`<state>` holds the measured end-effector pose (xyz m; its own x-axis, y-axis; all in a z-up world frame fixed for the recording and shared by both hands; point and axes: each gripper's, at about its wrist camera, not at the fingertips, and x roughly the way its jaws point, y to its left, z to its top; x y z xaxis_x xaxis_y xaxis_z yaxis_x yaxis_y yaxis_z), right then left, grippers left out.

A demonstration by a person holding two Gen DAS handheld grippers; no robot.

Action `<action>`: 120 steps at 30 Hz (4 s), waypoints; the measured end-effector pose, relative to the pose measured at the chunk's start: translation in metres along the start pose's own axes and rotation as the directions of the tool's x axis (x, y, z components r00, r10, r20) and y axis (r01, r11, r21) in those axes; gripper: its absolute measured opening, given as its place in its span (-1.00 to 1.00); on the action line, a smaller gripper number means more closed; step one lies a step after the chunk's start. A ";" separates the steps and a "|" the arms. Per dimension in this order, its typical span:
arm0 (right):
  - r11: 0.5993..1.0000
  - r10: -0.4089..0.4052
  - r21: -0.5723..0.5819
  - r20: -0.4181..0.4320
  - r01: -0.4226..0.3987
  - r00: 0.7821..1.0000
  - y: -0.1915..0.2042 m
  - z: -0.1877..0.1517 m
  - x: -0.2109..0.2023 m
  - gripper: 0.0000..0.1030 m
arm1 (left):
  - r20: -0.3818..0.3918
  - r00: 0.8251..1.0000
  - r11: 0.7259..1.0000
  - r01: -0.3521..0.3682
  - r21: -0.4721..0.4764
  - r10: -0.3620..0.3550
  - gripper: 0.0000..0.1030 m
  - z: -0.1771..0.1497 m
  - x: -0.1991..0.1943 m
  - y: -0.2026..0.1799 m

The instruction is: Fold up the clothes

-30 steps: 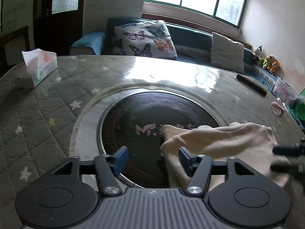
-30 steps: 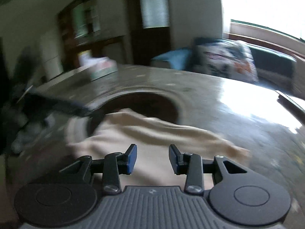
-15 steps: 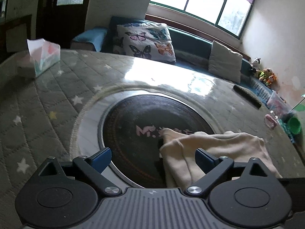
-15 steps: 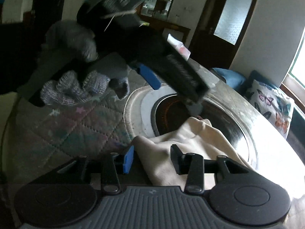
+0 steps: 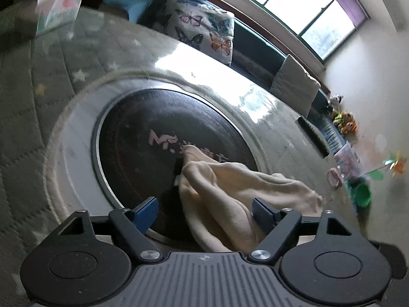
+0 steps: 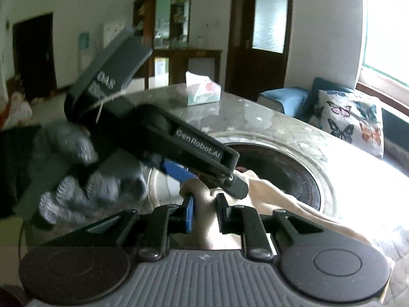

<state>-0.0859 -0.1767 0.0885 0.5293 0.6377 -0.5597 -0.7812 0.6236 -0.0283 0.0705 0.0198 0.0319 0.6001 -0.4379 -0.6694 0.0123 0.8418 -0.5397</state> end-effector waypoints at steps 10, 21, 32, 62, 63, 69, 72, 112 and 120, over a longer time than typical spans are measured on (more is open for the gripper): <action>0.999 0.029 0.035 0.011 -0.029 1.000 -0.002 -0.010 -0.013 -0.66 | -0.027 0.999 0.994 0.043 -0.098 -0.046 -0.59 -0.001 0.010 0.004; 0.963 -0.117 0.245 -0.012 0.116 0.993 -0.078 -0.037 -0.033 -0.59 | -0.011 1.000 0.998 0.015 -0.067 -0.016 -0.61 -0.005 0.009 0.000; 0.841 -0.300 0.445 -0.088 0.307 0.950 -0.159 -0.079 -0.045 -0.75 | -0.013 1.000 1.000 -0.007 -0.029 0.007 -0.61 -0.004 0.009 -0.005; 0.691 -0.432 0.651 0.023 0.315 0.901 -0.198 -0.095 -0.125 -1.00 | 0.054 0.998 0.976 0.004 0.218 -0.016 -0.65 0.010 0.001 -0.098; 0.684 -0.435 0.657 0.018 0.317 0.900 -0.201 -0.098 -0.131 -1.00 | 0.057 0.998 0.973 0.003 0.231 -0.017 -0.65 0.010 0.003 -0.105; 0.658 -0.356 0.705 -0.019 0.265 0.934 -0.212 -0.122 -0.126 -0.71 | 0.063 0.998 0.964 -0.028 0.263 0.011 -0.65 0.006 0.007 -0.115; 0.645 -0.308 0.730 -0.019 0.223 0.951 -0.216 -0.127 -0.108 -0.39 | 0.066 0.997 0.968 -0.046 0.248 0.030 -0.65 0.008 0.006 -0.107; 0.467 -0.626 0.717 -0.145 0.518 0.766 -0.258 -0.158 -0.198 -0.74 | -0.080 0.993 0.890 0.114 0.441 -0.088 -0.54 -0.019 0.086 -0.214; 0.512 -0.612 0.674 -0.149 0.533 0.777 -0.260 -0.156 -0.187 -0.73 | -0.060 0.995 0.859 0.100 0.503 -0.081 -0.45 -0.014 0.092 -0.222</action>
<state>-0.0335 -0.5283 0.0711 0.8397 0.0459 -0.5411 0.1053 0.9638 0.2451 0.1119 -0.2119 0.0837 0.5481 -0.5226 -0.6531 0.4726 0.8377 -0.2737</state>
